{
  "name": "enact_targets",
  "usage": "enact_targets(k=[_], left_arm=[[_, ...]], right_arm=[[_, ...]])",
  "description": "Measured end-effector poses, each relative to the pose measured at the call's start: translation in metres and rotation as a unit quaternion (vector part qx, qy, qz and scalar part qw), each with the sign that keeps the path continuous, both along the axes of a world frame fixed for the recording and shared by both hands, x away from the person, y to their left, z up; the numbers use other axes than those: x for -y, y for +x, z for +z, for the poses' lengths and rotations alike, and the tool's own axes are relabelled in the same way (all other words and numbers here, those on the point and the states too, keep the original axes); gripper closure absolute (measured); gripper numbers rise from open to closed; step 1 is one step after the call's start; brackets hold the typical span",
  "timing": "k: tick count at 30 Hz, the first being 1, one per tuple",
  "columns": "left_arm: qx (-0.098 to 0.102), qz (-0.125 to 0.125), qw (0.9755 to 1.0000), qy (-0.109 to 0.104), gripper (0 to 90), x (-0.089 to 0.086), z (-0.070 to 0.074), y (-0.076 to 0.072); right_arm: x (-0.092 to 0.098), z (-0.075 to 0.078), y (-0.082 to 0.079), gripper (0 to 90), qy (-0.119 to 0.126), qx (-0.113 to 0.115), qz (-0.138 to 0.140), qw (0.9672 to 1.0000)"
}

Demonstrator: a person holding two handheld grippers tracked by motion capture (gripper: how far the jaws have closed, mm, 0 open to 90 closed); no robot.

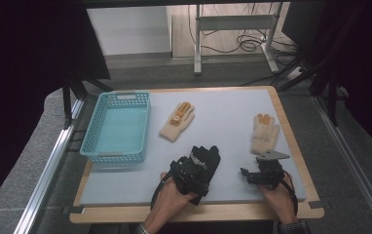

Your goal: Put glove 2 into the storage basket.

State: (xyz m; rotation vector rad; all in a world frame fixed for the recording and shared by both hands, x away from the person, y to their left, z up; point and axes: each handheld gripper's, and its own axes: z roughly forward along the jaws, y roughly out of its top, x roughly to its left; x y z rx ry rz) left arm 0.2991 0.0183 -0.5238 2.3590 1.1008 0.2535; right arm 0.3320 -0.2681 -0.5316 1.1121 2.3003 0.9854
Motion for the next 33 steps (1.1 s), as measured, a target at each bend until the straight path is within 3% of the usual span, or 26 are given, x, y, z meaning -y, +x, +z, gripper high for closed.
enact_targets(k=[1, 4, 7, 8, 12, 15, 18, 20, 25, 33], left_arm=[[-0.002, 0.004, 1.0, 0.003, 0.0, 0.0, -0.001, -0.002], [-0.015, 0.017, 0.9996, -0.016, 0.0, -0.007, -0.004, 0.0], [-0.015, 0.019, 0.9997, -0.006, 0.0, -0.005, -0.003, -0.002], [-0.01, 0.022, 0.9996, 0.014, 0.0, 0.002, -0.004, -0.006], [-0.007, 0.016, 0.9998, 0.01, 1.2, 0.0, -0.003, -0.007], [0.002, 0.006, 1.0, 0.004, 16.5, -0.01, 0.002, -0.004], [-0.005, 0.004, 0.9998, -0.021, 42.1, -0.027, 0.006, 0.004], [-0.011, 0.002, 0.9993, -0.036, 51.8, -0.033, 0.006, 0.008], [0.003, -0.015, 0.9995, -0.028, 64.2, -0.034, 0.012, 0.009], [0.025, -0.028, 0.9989, -0.026, 66.6, -0.04, 0.029, 0.015]], right_arm=[[0.0, 0.0, 0.0, 20.9, 0.0, 0.0, 0.0, 1.0], [0.0, 0.0, 0.0, 20.8, 0.0, 0.0, 0.0, 1.0], [0.0, 0.0, 0.0, 20.8, 0.0, 0.0, 0.0, 1.0], [0.0, 0.0, 0.0, 20.8, 0.0, 0.0, 0.0, 1.0], [0.0, 0.0, 0.0, 20.8, 0.0, 0.0, 0.0, 1.0], [0.0, 0.0, 0.0, 20.8, -0.001, 0.001, 0.0, 1.0], [0.0, 0.0, 0.0, 20.8, -0.001, 0.001, 0.0, 1.0], [0.0, 0.0, 0.0, 20.8, -0.001, 0.001, 0.0, 1.0], [0.0, 0.0, 0.0, 20.7, 0.0, 0.0, 0.0, 1.0], [0.0, 0.0, 0.0, 20.6, 0.0, 0.0, 0.0, 1.0]])
